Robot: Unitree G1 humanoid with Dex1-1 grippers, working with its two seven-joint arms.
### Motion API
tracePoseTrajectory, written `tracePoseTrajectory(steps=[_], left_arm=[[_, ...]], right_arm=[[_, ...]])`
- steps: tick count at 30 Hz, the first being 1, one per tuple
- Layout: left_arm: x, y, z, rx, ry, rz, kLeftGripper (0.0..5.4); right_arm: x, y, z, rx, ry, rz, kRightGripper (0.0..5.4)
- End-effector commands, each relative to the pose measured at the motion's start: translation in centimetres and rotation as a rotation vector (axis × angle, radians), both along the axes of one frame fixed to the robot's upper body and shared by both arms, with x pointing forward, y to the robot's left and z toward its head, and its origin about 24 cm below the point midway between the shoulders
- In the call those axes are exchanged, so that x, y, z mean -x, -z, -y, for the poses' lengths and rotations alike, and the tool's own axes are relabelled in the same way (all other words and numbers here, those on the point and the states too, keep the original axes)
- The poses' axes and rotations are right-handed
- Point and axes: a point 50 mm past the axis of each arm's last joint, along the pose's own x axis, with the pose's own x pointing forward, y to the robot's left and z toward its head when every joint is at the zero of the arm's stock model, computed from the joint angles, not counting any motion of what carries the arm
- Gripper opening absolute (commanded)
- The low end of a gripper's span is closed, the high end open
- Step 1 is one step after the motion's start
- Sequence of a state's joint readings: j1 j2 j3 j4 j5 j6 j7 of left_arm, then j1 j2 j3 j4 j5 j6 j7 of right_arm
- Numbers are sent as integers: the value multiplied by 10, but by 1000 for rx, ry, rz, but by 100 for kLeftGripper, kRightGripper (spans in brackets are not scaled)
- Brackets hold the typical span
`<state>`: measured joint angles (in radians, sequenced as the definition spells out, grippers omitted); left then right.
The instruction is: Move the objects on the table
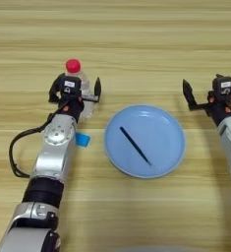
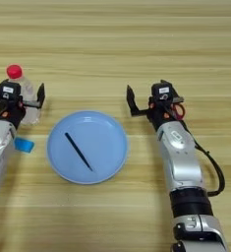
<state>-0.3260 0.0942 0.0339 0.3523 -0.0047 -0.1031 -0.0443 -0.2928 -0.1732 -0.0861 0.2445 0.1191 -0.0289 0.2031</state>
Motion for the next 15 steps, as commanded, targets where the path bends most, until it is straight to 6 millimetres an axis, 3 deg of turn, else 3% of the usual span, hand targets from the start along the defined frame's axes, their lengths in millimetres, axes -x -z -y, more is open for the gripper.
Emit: tracePoseTrajectory(steps=[1,15], left_arm=[[-2,-14,2,14,14,74,536],[-1,-29,4,34,25,165,536]], right_arm=[[1,0,1,4,5,-9,540],[1,1,2,5,5,-13,540]])
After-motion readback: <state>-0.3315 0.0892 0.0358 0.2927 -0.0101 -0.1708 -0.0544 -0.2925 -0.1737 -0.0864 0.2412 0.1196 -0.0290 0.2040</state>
